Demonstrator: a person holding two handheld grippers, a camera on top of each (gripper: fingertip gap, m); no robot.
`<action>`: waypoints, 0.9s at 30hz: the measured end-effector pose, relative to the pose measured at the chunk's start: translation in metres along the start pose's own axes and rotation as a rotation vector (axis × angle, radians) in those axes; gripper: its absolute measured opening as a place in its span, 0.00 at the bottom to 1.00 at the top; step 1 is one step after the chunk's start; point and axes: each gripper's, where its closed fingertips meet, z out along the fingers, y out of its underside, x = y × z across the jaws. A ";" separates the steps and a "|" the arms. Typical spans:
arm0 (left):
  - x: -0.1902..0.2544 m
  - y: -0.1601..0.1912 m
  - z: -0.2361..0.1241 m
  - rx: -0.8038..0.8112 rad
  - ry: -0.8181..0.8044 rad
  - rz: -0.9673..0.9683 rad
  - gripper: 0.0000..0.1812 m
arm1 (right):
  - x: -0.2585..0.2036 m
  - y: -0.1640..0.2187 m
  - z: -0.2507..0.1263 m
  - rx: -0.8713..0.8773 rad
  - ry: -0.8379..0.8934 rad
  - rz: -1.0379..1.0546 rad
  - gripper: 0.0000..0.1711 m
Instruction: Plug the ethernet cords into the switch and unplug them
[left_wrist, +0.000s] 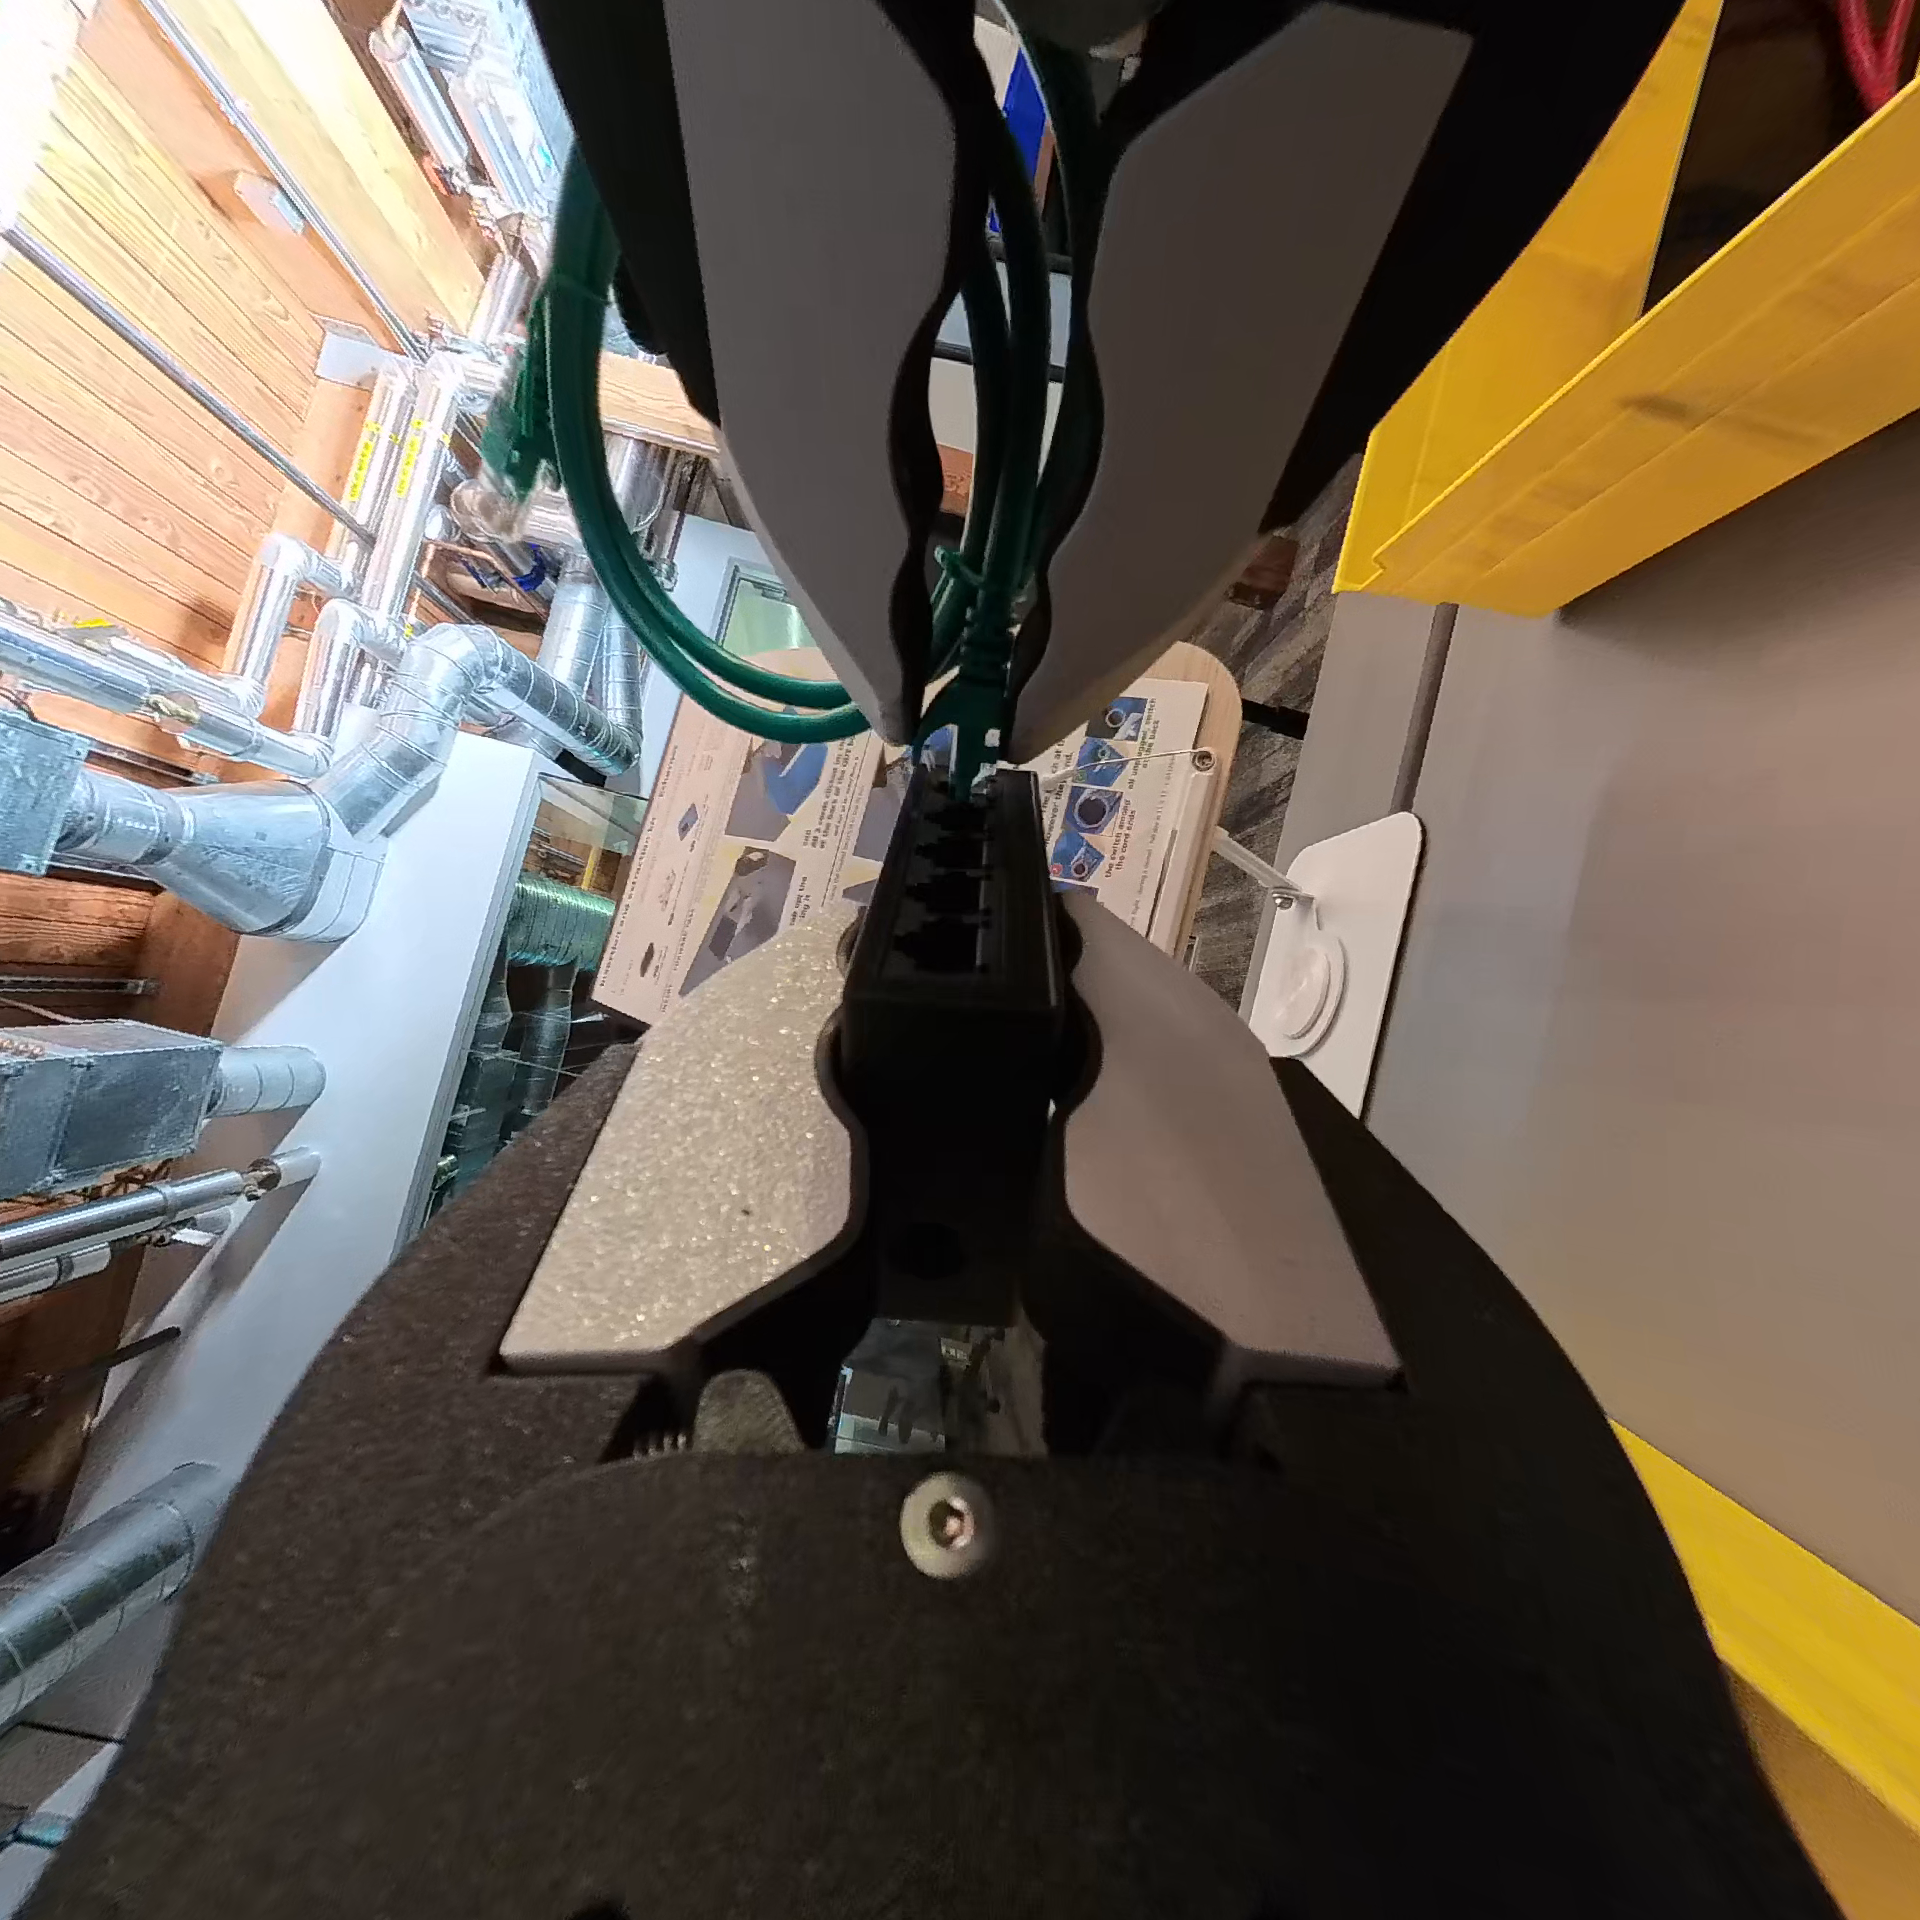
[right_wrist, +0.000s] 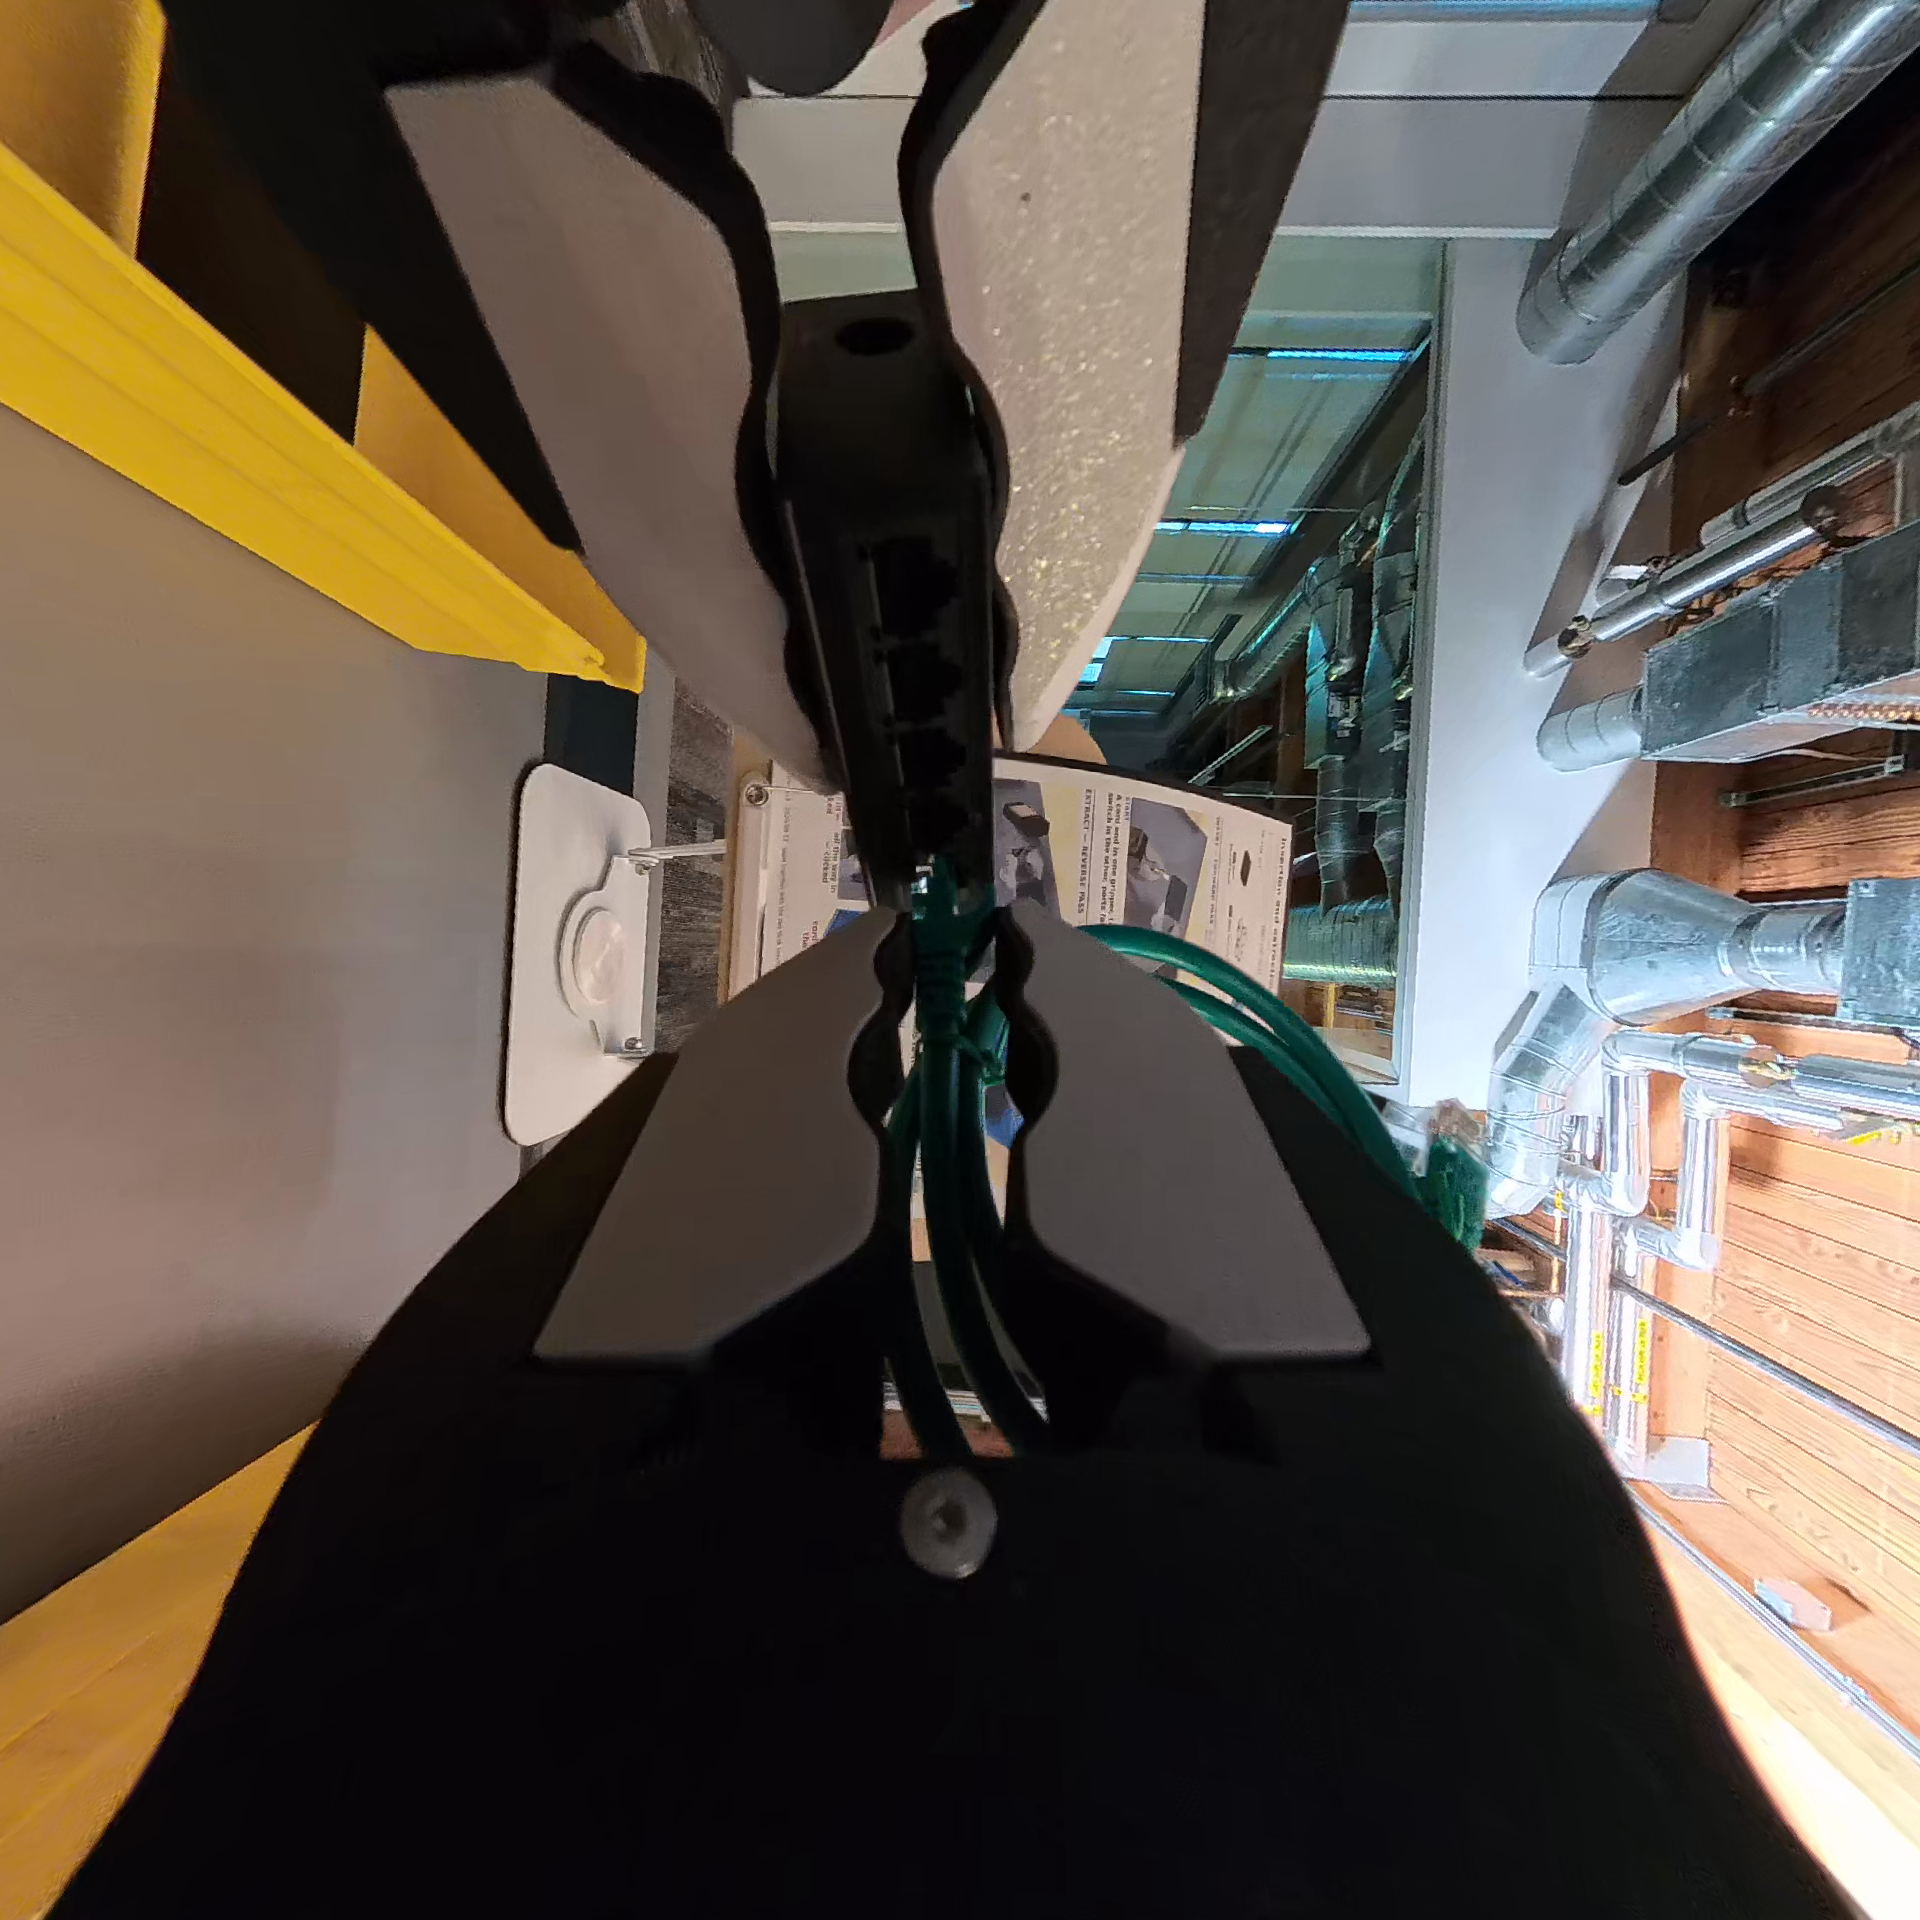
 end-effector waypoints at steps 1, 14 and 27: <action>-0.001 0.000 -0.001 0.000 -0.002 -0.001 0.16 | 0.001 -0.001 0.000 0.000 0.002 -0.006 0.09; -0.004 0.005 -0.002 -0.017 0.003 0.014 0.17 | 0.000 -0.006 0.003 -0.015 -0.092 -0.012 0.09; -0.007 0.013 0.001 -0.035 -0.009 -0.013 0.17 | -0.002 -0.009 0.008 -0.069 -0.276 -0.117 0.09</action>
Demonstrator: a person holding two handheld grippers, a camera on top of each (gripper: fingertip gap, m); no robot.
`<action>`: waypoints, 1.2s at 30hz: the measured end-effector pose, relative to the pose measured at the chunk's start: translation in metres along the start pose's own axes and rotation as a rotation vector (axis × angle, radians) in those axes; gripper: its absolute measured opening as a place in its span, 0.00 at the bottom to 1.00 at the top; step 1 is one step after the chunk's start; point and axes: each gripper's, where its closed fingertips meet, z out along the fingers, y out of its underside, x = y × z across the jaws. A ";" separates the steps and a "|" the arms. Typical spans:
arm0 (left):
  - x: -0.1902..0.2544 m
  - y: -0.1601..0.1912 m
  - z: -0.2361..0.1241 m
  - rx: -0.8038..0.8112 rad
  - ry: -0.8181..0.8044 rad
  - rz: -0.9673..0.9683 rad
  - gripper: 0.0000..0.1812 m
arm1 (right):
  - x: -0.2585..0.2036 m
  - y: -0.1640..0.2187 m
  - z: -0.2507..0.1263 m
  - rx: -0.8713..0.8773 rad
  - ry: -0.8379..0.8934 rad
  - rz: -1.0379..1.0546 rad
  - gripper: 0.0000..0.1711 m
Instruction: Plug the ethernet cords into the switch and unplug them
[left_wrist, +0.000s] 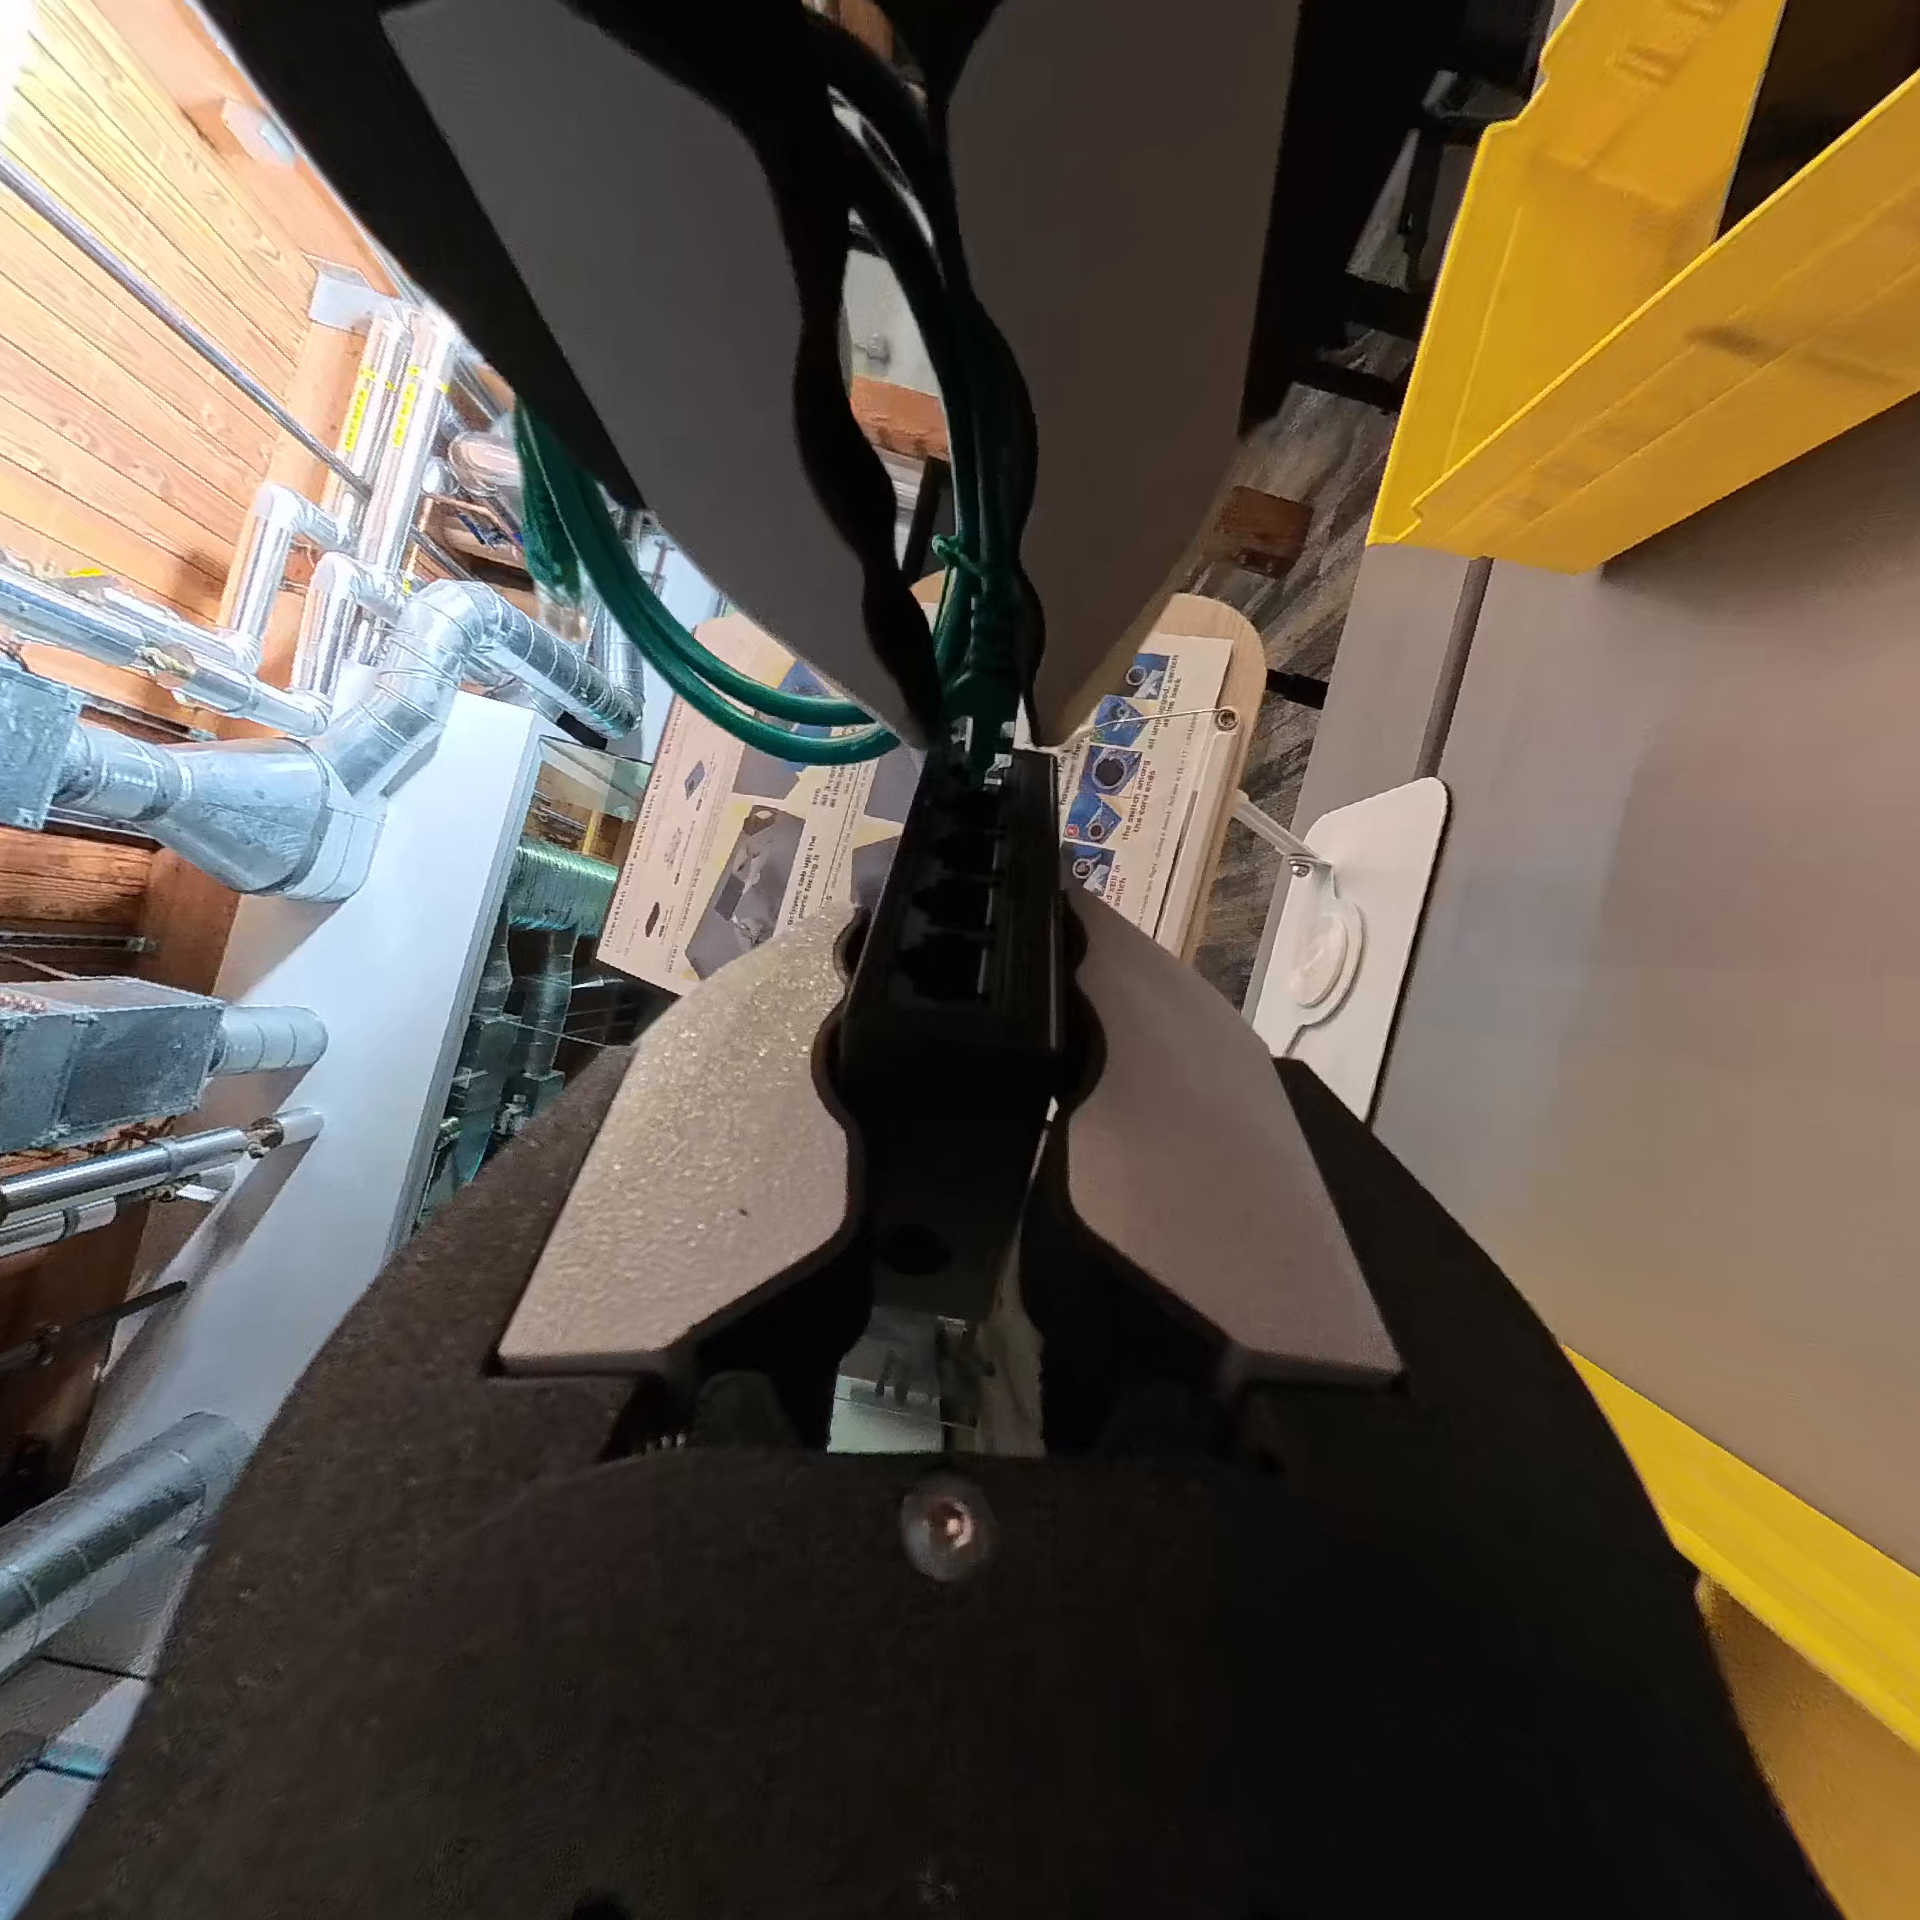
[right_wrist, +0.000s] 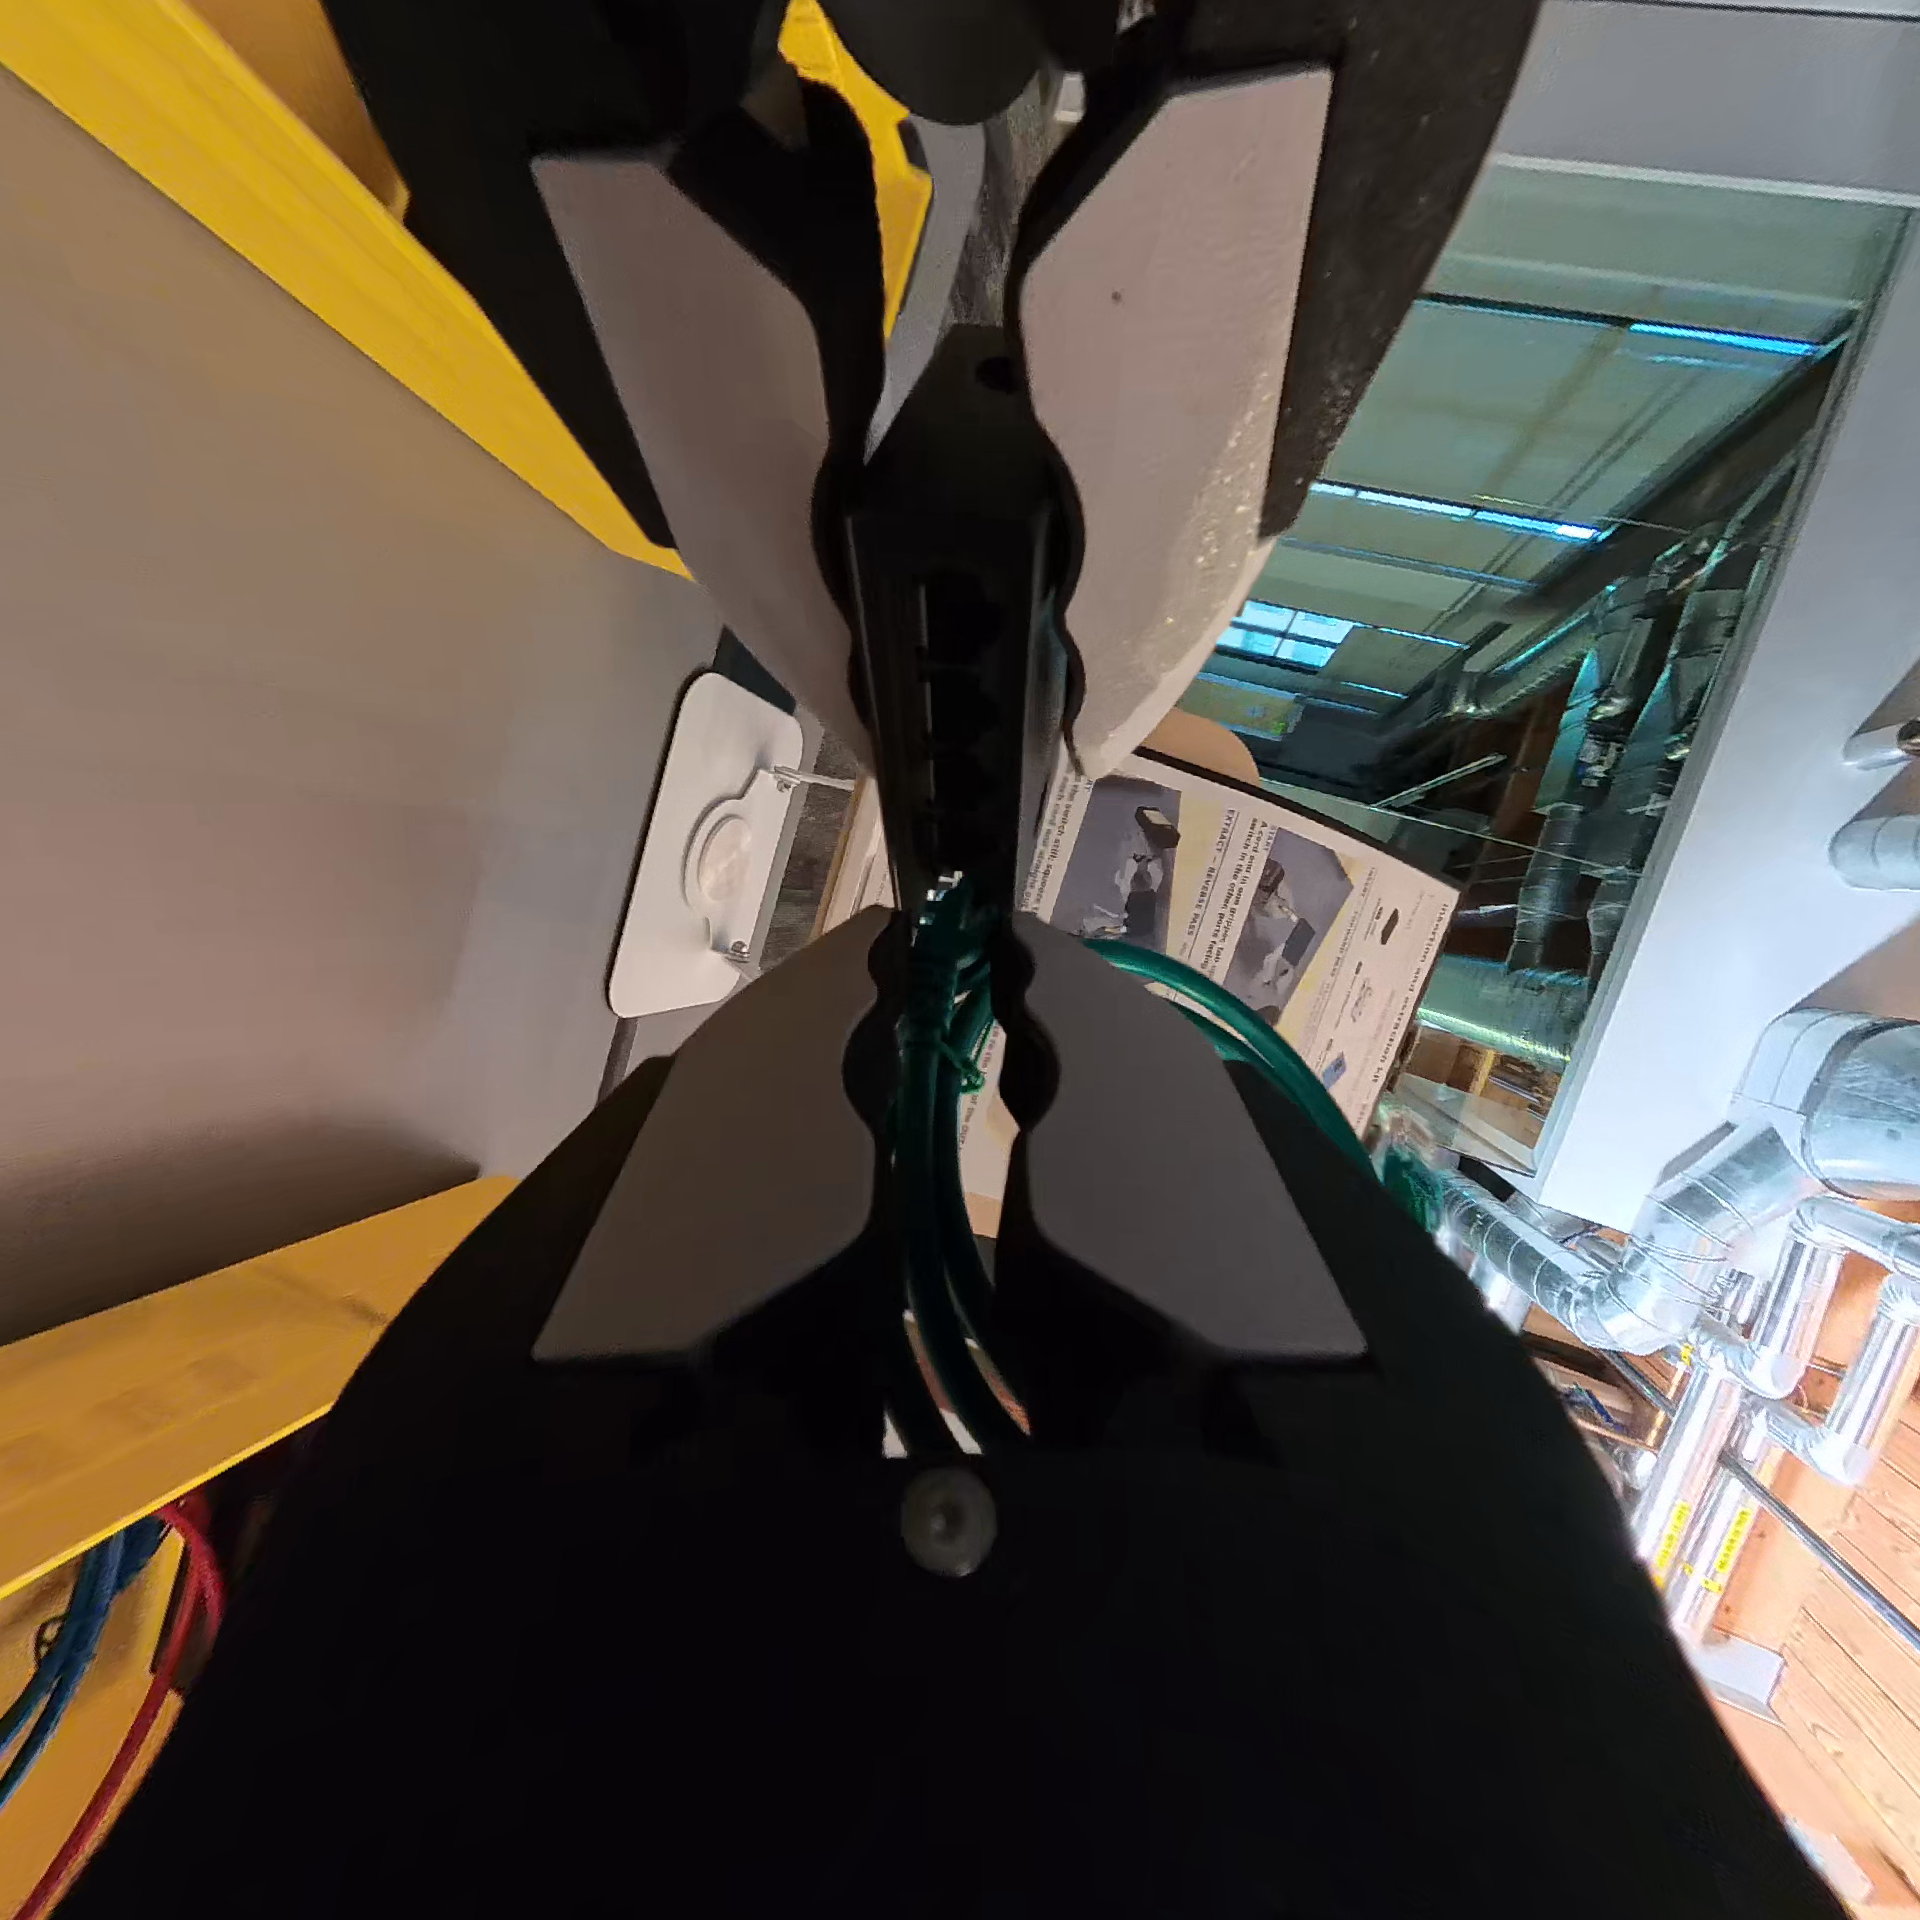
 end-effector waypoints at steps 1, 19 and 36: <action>0.000 0.000 0.000 -0.001 0.001 -0.005 0.18 | 0.000 0.000 0.000 -0.003 -0.010 -0.001 0.09; 0.016 0.001 0.006 0.029 0.062 -0.010 0.17 | -0.014 0.004 0.003 0.003 -0.186 -0.057 0.09; 0.034 -0.002 0.014 0.043 0.117 -0.058 0.17 | -0.030 0.015 0.003 -0.011 -0.240 -0.124 0.10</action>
